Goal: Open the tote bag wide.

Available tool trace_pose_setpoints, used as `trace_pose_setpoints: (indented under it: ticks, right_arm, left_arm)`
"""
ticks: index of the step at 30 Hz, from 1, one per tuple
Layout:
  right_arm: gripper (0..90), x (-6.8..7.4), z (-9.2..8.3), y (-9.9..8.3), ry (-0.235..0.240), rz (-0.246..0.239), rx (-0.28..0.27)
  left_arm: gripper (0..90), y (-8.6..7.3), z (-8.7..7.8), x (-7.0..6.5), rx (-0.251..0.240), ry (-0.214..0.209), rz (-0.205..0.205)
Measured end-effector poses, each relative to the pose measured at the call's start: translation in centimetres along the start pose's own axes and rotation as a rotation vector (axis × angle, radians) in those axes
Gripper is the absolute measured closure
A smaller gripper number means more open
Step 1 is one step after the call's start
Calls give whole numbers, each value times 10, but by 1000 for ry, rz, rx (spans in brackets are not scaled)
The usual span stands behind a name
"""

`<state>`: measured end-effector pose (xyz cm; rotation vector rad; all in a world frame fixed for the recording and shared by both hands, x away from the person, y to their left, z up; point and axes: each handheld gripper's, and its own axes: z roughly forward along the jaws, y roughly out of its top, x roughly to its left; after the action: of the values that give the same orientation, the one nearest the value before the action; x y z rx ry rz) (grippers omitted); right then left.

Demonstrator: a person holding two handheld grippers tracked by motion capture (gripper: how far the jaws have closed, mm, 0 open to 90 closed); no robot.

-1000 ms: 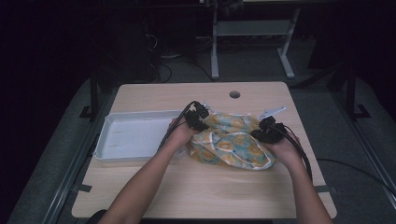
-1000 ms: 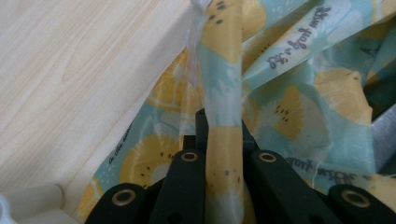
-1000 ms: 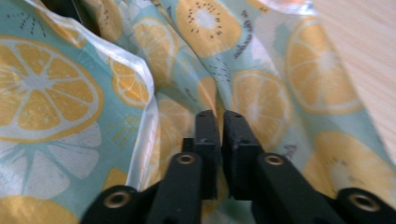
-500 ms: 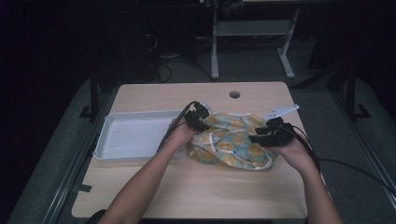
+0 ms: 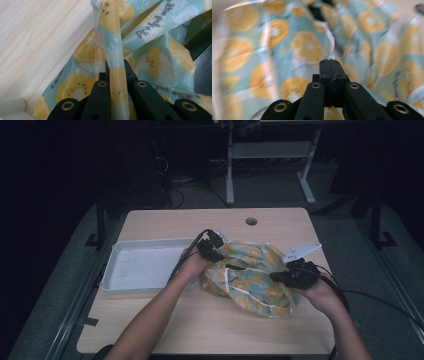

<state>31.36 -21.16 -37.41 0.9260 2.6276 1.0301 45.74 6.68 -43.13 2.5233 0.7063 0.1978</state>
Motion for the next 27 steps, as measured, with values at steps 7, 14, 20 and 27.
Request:
trace_pose_setpoints:
  ticks: [7, 14, 20, 27]
  right_arm:
    - [896, 12, 12, -26, 90, 20, 64]
    - [896, 15, 30, -38, 134, 21, 134]
    - [898, 12, 49, -46, 116, 26, 202]
    - [900, 14, 59, -51, 110, 17, 236]
  left_arm:
    - [879, -1, 1, -1, 4, 4, -2]
    - [879, -3, 3, -1, 15, 8, 0]
    - [879, -4, 6, -2, 16, 6, -4]
    - [875, -5, 9, -3, 22, 12, -12]
